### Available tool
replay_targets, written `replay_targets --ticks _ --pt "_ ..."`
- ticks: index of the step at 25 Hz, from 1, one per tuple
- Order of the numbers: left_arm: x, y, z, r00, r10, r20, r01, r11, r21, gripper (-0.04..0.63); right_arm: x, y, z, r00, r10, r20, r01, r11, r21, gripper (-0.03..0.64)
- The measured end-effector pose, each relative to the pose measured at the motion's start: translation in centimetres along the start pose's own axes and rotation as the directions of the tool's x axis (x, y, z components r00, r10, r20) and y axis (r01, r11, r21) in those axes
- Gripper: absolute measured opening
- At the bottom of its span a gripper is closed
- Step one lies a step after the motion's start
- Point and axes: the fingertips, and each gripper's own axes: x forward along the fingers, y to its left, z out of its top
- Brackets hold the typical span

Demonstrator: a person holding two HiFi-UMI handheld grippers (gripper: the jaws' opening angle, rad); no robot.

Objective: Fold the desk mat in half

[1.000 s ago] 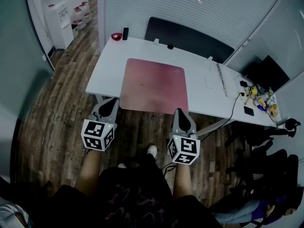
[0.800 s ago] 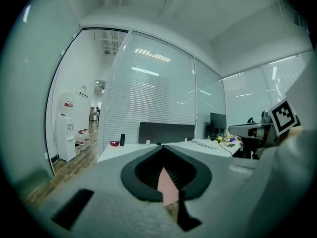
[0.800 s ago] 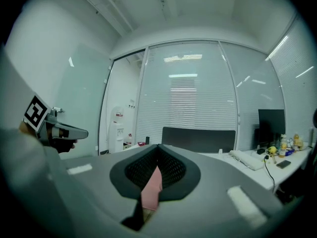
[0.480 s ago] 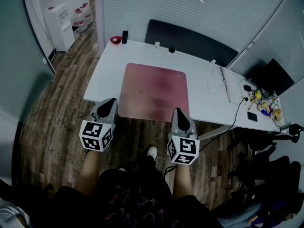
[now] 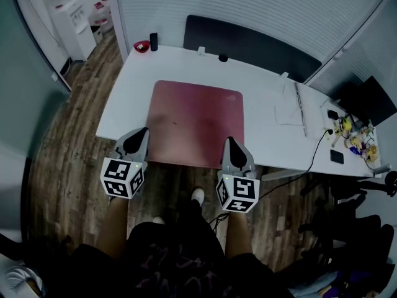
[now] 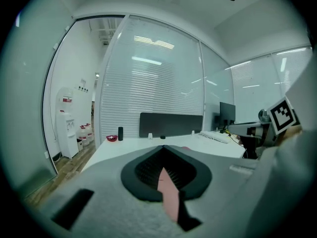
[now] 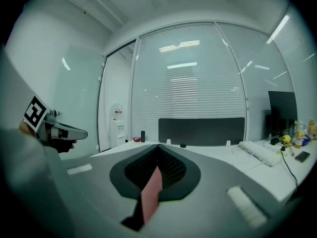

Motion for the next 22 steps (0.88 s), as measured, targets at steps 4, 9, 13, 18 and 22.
replay_targets --ticks 4,9,13,18,22 --pt "3.3 -0.3 -0.4 0.999 0.025 -0.029 -0.025 1.0 0.008 0.0 2.7 -2.5 -0.8 0.999 0.034 -0.013 -0.034 0.999 0.008 0.008" --pt "7.7 -0.8 -0.4 0.996 0.063 -0.057 -0.062 0.998 0.013 0.0 6.6 -6.0 -1.7 0.997 0.074 -0.032 -0.073 0.997 0.023 0.008" --pt "10.4 -1.8 -0.4 0.992 0.091 -0.091 -0.089 0.996 0.024 0.0 8.9 -8.3 -2.0 0.993 0.112 -0.047 -0.11 0.993 0.037 0.008" --pt "13.4 -2.5 0.1 0.986 0.118 -0.118 -0.113 0.992 0.047 0.0 11.4 -11.0 -2.3 0.988 0.14 -0.06 -0.136 0.989 0.057 0.008" --pt "14.9 -2.8 0.6 0.983 0.14 -0.118 -0.133 0.989 0.065 0.0 13.0 -12.4 -2.7 0.985 0.158 -0.069 -0.153 0.986 0.072 0.008"
